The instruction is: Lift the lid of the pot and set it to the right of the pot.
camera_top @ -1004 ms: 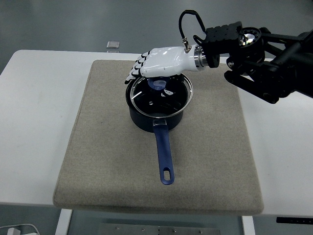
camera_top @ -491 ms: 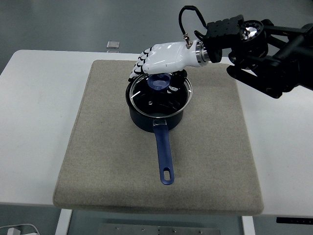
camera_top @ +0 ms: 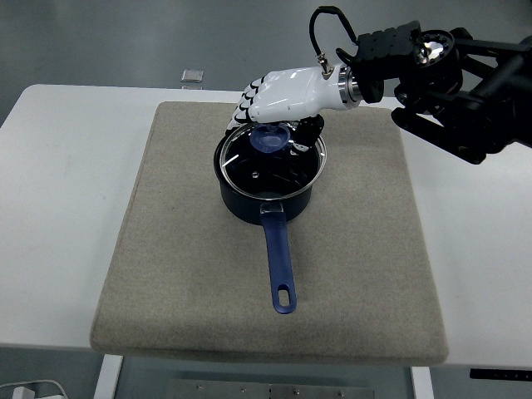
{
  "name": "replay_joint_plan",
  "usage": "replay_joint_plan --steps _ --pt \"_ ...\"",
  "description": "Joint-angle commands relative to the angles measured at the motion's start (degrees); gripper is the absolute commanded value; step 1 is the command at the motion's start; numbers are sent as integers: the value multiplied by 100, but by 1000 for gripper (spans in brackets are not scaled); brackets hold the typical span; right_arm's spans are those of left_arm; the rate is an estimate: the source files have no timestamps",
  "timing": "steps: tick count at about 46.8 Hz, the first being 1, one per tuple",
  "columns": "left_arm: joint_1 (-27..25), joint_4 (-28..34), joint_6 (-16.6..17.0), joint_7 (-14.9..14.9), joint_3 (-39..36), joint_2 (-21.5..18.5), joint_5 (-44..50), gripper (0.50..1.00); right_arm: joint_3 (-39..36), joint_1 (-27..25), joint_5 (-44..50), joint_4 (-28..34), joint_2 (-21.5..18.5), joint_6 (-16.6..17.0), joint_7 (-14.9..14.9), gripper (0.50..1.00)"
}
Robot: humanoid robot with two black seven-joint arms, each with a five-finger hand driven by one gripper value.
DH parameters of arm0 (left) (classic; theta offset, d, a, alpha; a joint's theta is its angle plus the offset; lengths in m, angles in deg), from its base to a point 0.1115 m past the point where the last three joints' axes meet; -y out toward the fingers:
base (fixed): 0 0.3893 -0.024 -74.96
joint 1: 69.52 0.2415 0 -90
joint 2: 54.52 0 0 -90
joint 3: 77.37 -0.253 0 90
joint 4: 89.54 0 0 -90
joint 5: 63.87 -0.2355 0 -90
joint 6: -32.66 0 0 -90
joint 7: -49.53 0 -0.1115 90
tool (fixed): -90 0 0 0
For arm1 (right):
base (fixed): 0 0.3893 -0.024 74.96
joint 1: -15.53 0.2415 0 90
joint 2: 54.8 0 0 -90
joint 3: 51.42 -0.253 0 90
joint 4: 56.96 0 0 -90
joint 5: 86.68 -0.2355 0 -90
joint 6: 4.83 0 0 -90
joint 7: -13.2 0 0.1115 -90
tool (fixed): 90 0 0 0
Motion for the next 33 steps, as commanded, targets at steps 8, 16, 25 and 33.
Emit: replay_joint_plan --steps 8,16,25,33 --pt "0 7 0 0 -2 0 0 1000 35 -17 1 37 0 -13 0 899" --pt "0 -1 0 0 -3 0 0 1000 105 -26 1 46 0 -48 0 899" --pt "0 -1 0 0 -3 0 0 1000 114 -26 1 54 0 -48 0 899" --pt "0 -1 0 0 6 0 0 1000 167 -35 10 54 -9 -57 0 891"
